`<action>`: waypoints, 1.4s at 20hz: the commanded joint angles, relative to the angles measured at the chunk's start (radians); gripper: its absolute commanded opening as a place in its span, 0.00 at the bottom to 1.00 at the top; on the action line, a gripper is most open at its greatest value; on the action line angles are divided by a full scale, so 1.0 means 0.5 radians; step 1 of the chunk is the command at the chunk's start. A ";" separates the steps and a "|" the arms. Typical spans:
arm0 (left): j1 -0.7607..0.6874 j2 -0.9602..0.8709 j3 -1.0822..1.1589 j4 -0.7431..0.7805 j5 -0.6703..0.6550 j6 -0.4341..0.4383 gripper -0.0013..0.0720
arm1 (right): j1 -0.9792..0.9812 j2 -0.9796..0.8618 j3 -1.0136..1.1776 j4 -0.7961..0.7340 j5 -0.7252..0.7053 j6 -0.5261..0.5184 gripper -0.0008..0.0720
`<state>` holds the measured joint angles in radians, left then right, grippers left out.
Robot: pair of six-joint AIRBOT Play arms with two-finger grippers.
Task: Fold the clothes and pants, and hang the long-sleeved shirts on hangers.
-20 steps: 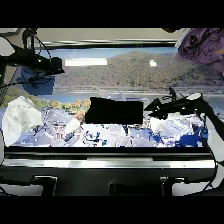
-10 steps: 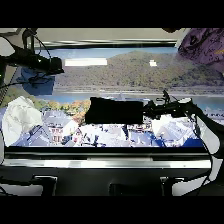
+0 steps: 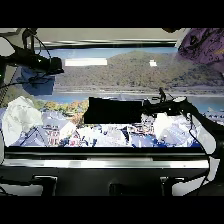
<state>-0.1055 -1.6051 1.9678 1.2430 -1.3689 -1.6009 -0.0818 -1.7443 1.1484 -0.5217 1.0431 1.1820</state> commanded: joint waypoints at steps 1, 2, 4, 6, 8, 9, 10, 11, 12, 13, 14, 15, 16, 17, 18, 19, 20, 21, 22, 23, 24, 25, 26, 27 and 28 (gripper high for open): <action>0.001 -0.001 0.001 0.000 0.001 -0.001 0.04 | -0.012 0.002 0.244 -0.101 -0.029 0.160 0.05; 0.001 -0.001 0.001 0.000 0.001 -0.002 0.04 | -0.019 0.000 0.361 -0.192 -0.022 0.251 0.05; 0.000 -0.001 0.001 0.000 0.001 -0.002 0.04 | -0.069 -0.001 0.600 -0.379 -0.010 0.433 0.05; 0.000 -0.001 0.001 0.000 0.000 -0.002 0.04 | -0.134 0.000 0.787 -0.509 0.007 0.605 0.05; 0.000 -0.001 0.001 0.000 0.000 -0.002 0.04 | -0.235 0.000 0.925 -0.555 0.018 0.712 0.05; 0.000 -0.001 0.001 0.000 0.000 -0.002 0.04 | -0.298 0.000 0.988 -0.557 0.018 0.758 0.05; 0.000 -0.001 0.001 0.000 0.000 -0.002 0.04 | -0.359 -0.001 1.048 -0.562 0.017 0.774 0.05; 0.000 -0.001 0.001 0.000 0.000 -0.002 0.04 | -0.432 -0.001 1.111 -0.562 0.017 0.800 0.05; 0.000 -0.001 0.001 0.000 -0.001 -0.002 0.04 | -0.500 -0.001 1.166 -0.563 0.016 0.835 0.05; 0.000 -0.001 0.001 0.000 -0.001 -0.002 0.04 | -0.575 -0.001 1.221 -0.567 0.013 0.867 0.05; 0.000 -0.001 0.001 0.000 -0.001 -0.002 0.04 | -0.647 0.000 1.271 -0.581 0.007 0.915 0.05; 0.000 -0.001 0.001 0.000 -0.001 -0.002 0.04 | -0.725 0.000 1.319 -0.610 -0.004 0.981 0.05; 0.000 -0.001 0.001 0.000 -0.001 -0.002 0.04 | -0.800 0.000 1.355 -0.624 -0.012 1.039 0.05; 0.000 -0.001 0.001 0.000 -0.001 -0.002 0.04 | -0.881 0.000 1.383 -0.632 -0.022 1.093 0.05; 0.000 -0.001 0.001 0.000 -0.001 -0.003 0.04 | -0.958 0.000 1.402 -0.640 -0.030 1.143 0.05; 0.000 -0.001 0.001 0.000 -0.001 -0.003 0.04 | -1.041 0.002 1.408 -0.640 -0.040 1.206 0.05; 0.000 -0.001 0.001 0.000 -0.001 -0.011 0.04 | -1.125 0.002 1.411 -0.641 -0.040 1.259 0.05; 0.000 -0.001 0.001 0.000 -0.001 -0.017 0.04 | -1.199 0.002 1.411 -0.641 -0.028 1.299 0.05; 0.000 -0.001 0.001 0.000 -0.001 -0.018 0.04 | -1.270 0.002 1.411 -0.642 -0.001 1.325 0.05; 0.000 -0.001 0.001 0.000 -0.001 -0.020 0.04 | -1.344 0.002 1.411 -0.643 0.046 1.344 0.05; 0.000 -0.001 0.001 0.000 -0.001 -0.038 0.04 | -1.412 0.002 1.411 -0.655 0.100 1.385 0.05; 0.000 -0.001 0.001 0.000 -0.001 -0.048 0.04 | -1.469 0.002 1.411 -0.670 0.149 1.399 0.05; 0.000 -0.001 0.001 0.000 -0.001 -0.048 0.04 | -1.520 0.002 1.411 -0.703 0.201 1.415 0.05; -0.001 -0.001 0.001 0.000 -0.002 -0.048 0.04 | -1.569 0.002 1.410 -0.768 0.266 1.443 0.05; -0.002 -0.001 0.001 0.000 -0.002 -0.048 0.04 | -1.614 0.003 1.402 -0.847 0.328 1.454 0.05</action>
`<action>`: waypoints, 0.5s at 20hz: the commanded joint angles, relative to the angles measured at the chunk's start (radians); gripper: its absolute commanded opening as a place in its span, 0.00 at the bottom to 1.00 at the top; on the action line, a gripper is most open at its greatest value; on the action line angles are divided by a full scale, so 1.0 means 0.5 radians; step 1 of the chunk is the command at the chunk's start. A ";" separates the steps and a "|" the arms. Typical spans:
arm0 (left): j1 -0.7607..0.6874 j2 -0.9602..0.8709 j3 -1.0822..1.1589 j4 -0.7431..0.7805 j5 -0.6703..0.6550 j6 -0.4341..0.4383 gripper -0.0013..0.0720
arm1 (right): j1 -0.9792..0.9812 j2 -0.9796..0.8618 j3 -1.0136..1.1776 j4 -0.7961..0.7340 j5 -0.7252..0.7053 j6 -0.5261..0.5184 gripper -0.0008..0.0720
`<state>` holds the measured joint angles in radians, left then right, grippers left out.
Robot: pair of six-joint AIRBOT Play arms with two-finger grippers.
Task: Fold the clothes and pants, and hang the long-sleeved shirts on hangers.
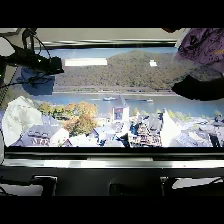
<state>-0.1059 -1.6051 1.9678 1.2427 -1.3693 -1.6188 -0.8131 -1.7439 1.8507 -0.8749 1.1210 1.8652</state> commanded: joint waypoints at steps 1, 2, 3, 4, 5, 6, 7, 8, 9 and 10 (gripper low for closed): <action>-0.002 -0.001 0.001 0.001 -0.001 -0.018 0.04 | -0.188 0.011 -0.034 -0.201 0.222 0.087 0.06; -0.002 -0.001 0.001 0.001 -0.002 -0.028 0.04 | -0.226 0.034 -0.095 -0.272 0.260 0.086 0.06; -0.002 -0.001 0.001 0.001 -0.002 -0.034 0.04 | -0.258 0.074 -0.185 -0.337 0.273 0.087 0.06; -0.002 -0.001 0.001 0.001 -0.002 -0.035 0.04 | -0.294 0.134 -0.314 -0.403 0.253 0.087 0.06; -0.003 -0.001 0.001 0.001 -0.001 -0.048 0.04 | -0.336 0.199 -0.452 -0.443 0.214 0.090 0.06; -0.003 -0.001 0.001 0.000 -0.002 -0.049 0.04 | -0.388 0.274 -0.607 -0.478 0.162 0.105 0.06; -0.004 -0.001 0.001 -0.001 -0.002 -0.050 0.04 | -0.439 0.346 -0.749 -0.510 0.116 0.124 0.06; -0.004 -0.001 0.001 -0.001 -0.002 -0.063 0.04 | -0.490 0.422 -0.896 -0.539 0.077 0.126 0.06; -0.004 -0.001 0.001 -0.001 -0.002 -0.065 0.04 | -0.533 0.488 -1.019 -0.578 0.055 0.124 0.06; -0.004 -0.001 0.001 -0.001 -0.002 -0.065 0.04 | -0.566 0.550 -1.137 -0.636 0.048 0.123 0.06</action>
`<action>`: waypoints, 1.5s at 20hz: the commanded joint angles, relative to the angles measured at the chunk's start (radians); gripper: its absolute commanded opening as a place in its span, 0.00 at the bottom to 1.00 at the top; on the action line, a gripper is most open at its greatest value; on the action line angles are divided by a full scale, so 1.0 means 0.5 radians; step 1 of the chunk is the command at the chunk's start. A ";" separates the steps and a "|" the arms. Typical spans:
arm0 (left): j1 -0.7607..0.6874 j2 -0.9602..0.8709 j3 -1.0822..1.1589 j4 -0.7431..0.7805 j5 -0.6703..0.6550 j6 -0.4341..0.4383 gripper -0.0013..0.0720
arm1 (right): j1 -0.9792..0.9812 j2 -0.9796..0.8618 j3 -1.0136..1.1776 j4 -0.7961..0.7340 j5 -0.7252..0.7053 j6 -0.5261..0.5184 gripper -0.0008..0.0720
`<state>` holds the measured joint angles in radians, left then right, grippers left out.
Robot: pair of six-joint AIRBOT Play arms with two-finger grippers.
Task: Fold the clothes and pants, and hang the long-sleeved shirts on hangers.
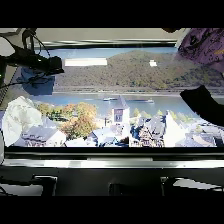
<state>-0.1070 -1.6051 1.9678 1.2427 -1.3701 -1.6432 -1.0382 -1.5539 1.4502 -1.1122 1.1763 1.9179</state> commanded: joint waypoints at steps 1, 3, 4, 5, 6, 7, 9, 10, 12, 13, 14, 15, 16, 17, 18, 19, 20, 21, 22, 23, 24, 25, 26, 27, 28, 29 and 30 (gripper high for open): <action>-0.002 -0.001 0.001 -0.001 -0.001 -0.016 0.04 | -0.138 0.220 -0.429 -0.237 -0.058 0.018 0.06; -0.002 -0.001 0.001 -0.002 -0.002 -0.018 0.04 | -0.136 0.305 -0.583 -0.417 -0.051 0.019 0.06; -0.002 -0.001 0.001 -0.002 -0.002 -0.024 0.04 | -0.136 0.340 -0.648 -0.455 -0.050 0.024 0.06; -0.002 -0.001 0.001 -0.002 -0.005 -0.024 0.04 | -0.136 0.370 -0.702 -0.507 -0.044 0.063 0.06; -0.002 0.000 0.001 -0.002 -0.005 -0.024 0.04 | -0.136 0.397 -0.741 -0.539 -0.030 0.108 0.06; -0.002 0.000 0.001 -0.002 -0.006 -0.024 0.04 | -0.136 0.419 -0.771 -0.580 -0.006 0.157 0.05; -0.002 -0.001 0.001 -0.002 -0.006 -0.023 0.04 | -0.136 0.447 -0.807 -0.684 0.049 0.188 0.05; -0.002 -0.001 0.001 -0.002 -0.005 -0.023 0.04 | -0.136 0.454 -0.819 -0.761 0.085 0.192 0.05; -0.002 -0.001 0.001 -0.002 -0.005 -0.023 0.04 | -0.136 0.457 -0.835 -0.908 0.131 0.191 0.05; -0.002 -0.001 0.001 -0.002 -0.005 -0.023 0.04 | -0.136 0.457 -0.836 -0.970 0.151 0.191 0.05; -0.002 -0.001 0.001 -0.002 -0.005 -0.023 0.04 | -0.136 0.457 -0.836 -1.021 0.158 0.190 0.05; -0.002 -0.001 0.001 -0.002 -0.005 -0.023 0.04 | -0.136 0.457 -0.836 -1.059 0.154 0.191 0.05; -0.002 -0.001 0.001 -0.002 -0.005 -0.023 0.04 | -0.136 0.457 -0.836 -1.077 0.134 0.188 0.06; -0.002 -0.001 0.001 -0.002 -0.005 -0.023 0.04 | -0.136 0.457 -0.836 -1.086 0.121 0.187 0.06; -0.002 -0.001 0.001 -0.002 -0.005 -0.023 0.04 | -0.136 0.457 -0.836 -1.086 0.107 0.166 0.06; -0.002 -0.001 0.001 -0.002 -0.005 -0.023 0.04 | -0.136 0.457 -0.836 -1.086 0.085 0.158 0.06; -0.002 -0.001 0.001 -0.002 -0.005 -0.022 0.04 | -0.136 0.456 -0.836 -1.086 0.058 0.150 0.06; -0.002 -0.001 0.001 -0.002 -0.005 -0.022 0.04 | -0.136 0.456 -0.836 -1.083 0.035 0.112 0.08; -0.002 -0.001 0.001 -0.002 -0.005 -0.022 0.04 | -0.136 0.456 -0.836 -1.084 0.014 0.098 0.20; -0.002 -0.001 0.001 -0.002 -0.005 -0.022 0.04 | -0.136 0.456 -0.836 -1.083 -0.018 0.070 0.33; -0.002 -0.001 0.001 -0.002 -0.005 -0.022 0.04 | -0.136 0.457 -0.835 -1.067 -0.057 0.069 0.42; -0.002 -0.001 0.001 -0.002 -0.005 -0.022 0.04 | -0.136 0.457 -0.827 -1.043 -0.072 0.050 0.48; -0.002 -0.001 0.001 -0.002 -0.005 -0.022 0.04 | -0.136 0.462 -0.804 -1.009 -0.097 0.026 0.52; -0.002 -0.001 0.001 -0.002 -0.005 -0.022 0.04 | -0.136 0.474 -0.756 -0.957 -0.130 -0.026 0.52; -0.002 -0.001 0.001 -0.002 -0.005 -0.022 0.04 | -0.136 0.489 -0.688 -0.869 -0.192 -0.083 0.51; -0.001 -0.001 0.001 -0.002 -0.005 -0.022 0.04 | -0.135 0.499 -0.591 -0.711 -0.269 -0.190 0.51; -0.001 -0.001 0.001 -0.001 -0.005 -0.022 0.04 | -0.133 0.502 -0.482 -0.511 -0.341 -0.310 0.51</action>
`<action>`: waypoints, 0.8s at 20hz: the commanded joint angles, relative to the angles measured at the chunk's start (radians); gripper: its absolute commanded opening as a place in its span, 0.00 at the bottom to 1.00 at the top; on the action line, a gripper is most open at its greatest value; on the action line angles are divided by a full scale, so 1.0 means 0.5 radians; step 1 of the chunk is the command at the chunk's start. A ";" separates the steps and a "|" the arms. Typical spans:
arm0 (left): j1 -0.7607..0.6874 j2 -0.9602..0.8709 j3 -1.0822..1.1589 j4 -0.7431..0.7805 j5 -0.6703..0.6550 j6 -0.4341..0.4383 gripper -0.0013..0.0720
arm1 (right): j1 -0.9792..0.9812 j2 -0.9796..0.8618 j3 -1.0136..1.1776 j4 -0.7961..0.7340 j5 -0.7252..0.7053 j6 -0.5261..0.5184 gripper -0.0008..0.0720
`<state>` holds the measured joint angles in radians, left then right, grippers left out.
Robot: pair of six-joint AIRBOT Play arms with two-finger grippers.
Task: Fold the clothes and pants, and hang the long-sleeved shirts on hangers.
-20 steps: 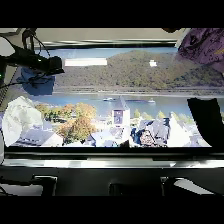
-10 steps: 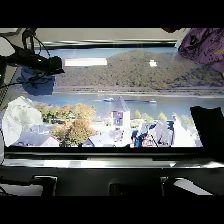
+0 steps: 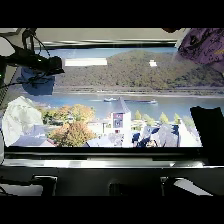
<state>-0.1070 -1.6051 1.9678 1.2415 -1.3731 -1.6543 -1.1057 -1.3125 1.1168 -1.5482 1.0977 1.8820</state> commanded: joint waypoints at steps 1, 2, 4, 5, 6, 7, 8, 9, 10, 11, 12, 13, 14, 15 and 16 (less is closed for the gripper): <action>-0.001 0.000 0.001 0.001 0.000 0.000 0.04 | 0.024 0.019 0.297 0.586 -0.266 -0.352 0.51; -0.001 0.000 0.001 0.001 -0.002 -0.001 0.04 | 0.085 0.019 0.396 0.767 -0.336 -0.448 0.51; -0.001 0.002 0.001 0.000 -0.024 -0.005 0.04 | 0.318 0.019 0.520 0.984 -0.414 -0.623 0.50; -0.001 0.006 0.001 0.000 -0.040 -0.016 0.04 | 0.500 0.019 0.555 1.032 -0.410 -0.698 0.48; -0.002 0.014 0.001 0.001 -0.057 -0.017 0.04 | 0.716 0.020 0.565 1.039 -0.394 -0.749 0.43; -0.003 0.030 0.000 0.001 -0.072 -0.024 0.04 | 0.930 0.019 0.564 1.032 -0.359 -0.781 0.33; -0.003 0.053 0.000 0.002 -0.090 -0.027 0.04 | 1.157 0.018 0.562 1.019 -0.327 -0.821 0.25; -0.003 0.080 -0.005 0.002 -0.105 -0.031 0.04 | 1.401 0.019 0.562 0.993 -0.297 -0.864 0.16; -0.003 0.119 -0.027 0.003 -0.124 -0.031 0.04 | 1.622 0.019 0.562 0.945 -0.263 -0.878 0.07; -0.003 0.166 -0.068 0.011 -0.135 -0.031 0.04 | 1.850 0.019 0.562 0.853 -0.232 -0.877 0.06; -0.006 0.233 -0.140 0.044 -0.136 -0.030 0.04 | 2.059 0.019 0.562 0.760 -0.188 -0.871 0.06; -0.018 0.308 -0.227 0.105 -0.136 -0.030 0.04 | 2.235 0.019 0.562 0.673 -0.130 -0.851 0.06; -0.039 0.394 -0.333 0.184 -0.134 -0.030 0.04 | 2.391 0.019 0.562 0.594 -0.066 -0.830 0.06; -0.066 0.476 -0.431 0.246 -0.130 -0.030 0.04 | 2.538 0.019 0.562 0.529 -0.011 -0.810 0.06; -0.095 0.559 -0.523 0.303 -0.117 -0.031 0.04 | 2.666 0.019 0.562 0.482 0.019 -0.794 0.06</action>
<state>-0.1299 -1.4239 1.8153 1.3102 -1.4345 -1.6680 0.0067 -1.3037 1.3952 -1.2079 1.0382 1.4738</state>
